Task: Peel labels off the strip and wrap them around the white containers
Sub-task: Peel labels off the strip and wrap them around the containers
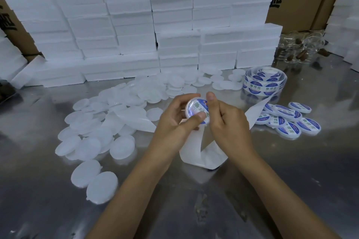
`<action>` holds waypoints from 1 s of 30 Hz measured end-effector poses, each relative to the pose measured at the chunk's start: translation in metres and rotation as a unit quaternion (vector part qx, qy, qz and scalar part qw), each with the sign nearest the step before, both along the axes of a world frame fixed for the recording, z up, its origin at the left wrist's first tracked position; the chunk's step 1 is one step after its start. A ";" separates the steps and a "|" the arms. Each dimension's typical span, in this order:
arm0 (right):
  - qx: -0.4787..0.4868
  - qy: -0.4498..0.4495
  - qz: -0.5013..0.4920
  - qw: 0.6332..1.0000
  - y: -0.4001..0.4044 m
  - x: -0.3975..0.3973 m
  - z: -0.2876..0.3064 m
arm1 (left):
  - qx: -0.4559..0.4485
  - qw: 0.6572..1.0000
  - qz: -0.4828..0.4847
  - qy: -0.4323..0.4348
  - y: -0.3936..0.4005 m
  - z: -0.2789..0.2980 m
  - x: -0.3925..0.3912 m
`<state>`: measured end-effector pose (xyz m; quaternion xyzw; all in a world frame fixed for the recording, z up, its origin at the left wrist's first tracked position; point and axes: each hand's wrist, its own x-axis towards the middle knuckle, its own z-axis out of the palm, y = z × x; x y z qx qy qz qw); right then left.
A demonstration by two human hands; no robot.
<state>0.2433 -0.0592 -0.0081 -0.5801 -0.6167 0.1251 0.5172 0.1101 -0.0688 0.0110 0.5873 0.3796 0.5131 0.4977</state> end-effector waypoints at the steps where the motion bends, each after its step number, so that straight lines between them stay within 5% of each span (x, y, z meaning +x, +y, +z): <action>1: -0.008 0.024 0.031 0.999 0.001 0.000 0.000 | 0.017 1.000 0.014 0.011 0.000 0.001 -0.002; 4: -0.031 0.096 0.116 0.988 0.000 0.000 -0.001 | 0.024 0.998 0.053 -0.008 -0.001 0.004 -0.008; 11: -0.001 -0.073 0.100 0.992 -0.004 -0.009 -0.006 | 0.031 0.987 0.153 -0.035 0.000 0.003 -0.011; 18: 0.007 -0.026 0.005 1.000 0.001 -0.001 -0.005 | -0.009 0.999 -0.025 -0.040 0.001 0.001 -0.008; 30: -0.129 0.070 0.257 0.955 0.003 0.003 0.001 | 0.012 0.994 0.110 -0.010 0.009 -0.001 -0.018</action>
